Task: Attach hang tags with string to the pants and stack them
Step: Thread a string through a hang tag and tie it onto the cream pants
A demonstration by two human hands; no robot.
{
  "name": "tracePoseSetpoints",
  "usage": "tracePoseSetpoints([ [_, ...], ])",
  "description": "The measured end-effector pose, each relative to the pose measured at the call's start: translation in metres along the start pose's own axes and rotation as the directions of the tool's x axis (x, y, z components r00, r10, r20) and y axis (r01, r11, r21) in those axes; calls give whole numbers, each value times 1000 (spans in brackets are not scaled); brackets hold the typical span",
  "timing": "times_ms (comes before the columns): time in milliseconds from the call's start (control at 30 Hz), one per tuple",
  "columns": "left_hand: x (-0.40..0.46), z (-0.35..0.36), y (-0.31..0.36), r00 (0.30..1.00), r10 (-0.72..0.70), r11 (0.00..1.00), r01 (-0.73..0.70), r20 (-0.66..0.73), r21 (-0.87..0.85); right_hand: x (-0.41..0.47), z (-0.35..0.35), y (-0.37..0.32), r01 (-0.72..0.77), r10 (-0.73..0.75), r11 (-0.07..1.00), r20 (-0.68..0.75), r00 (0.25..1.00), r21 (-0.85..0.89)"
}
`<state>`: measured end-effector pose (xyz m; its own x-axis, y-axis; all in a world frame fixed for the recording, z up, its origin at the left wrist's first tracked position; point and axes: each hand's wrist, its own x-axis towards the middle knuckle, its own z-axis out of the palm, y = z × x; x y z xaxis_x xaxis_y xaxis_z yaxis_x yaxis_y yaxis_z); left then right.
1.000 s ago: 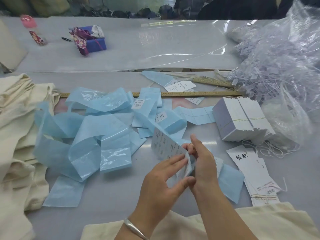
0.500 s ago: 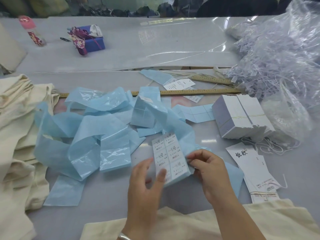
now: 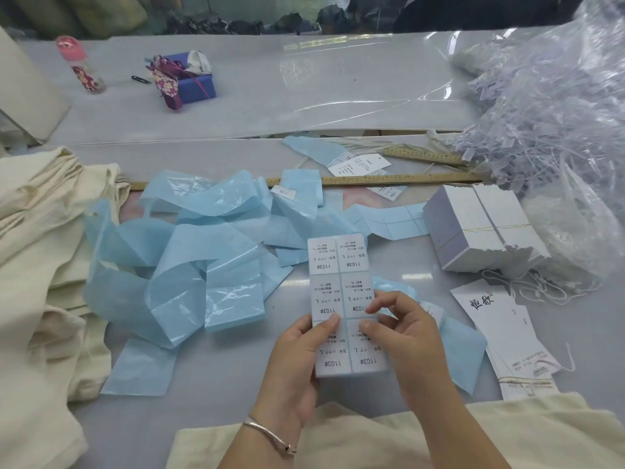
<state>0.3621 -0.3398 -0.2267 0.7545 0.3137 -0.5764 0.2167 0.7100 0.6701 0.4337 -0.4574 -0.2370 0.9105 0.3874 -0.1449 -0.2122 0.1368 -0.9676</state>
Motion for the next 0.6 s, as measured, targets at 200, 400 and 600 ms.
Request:
tracePoseSetpoints([
  [200, 7, -4, 2, 998, 49, 998, -48, 27, -38, -3, -10, -10, 255, -209, 828, 148, 967, -499],
  [400, 9, -1, 5, 997, 78, 997, -77, 31, -27, 3, -14, -19, 332, -217, 681, 253, 943, -653],
  [600, 9, 5, 10, 999, -32, 998, 33, 19, -51, 4, -3, -20, 286, -181, 832, 253, 950, -476],
])
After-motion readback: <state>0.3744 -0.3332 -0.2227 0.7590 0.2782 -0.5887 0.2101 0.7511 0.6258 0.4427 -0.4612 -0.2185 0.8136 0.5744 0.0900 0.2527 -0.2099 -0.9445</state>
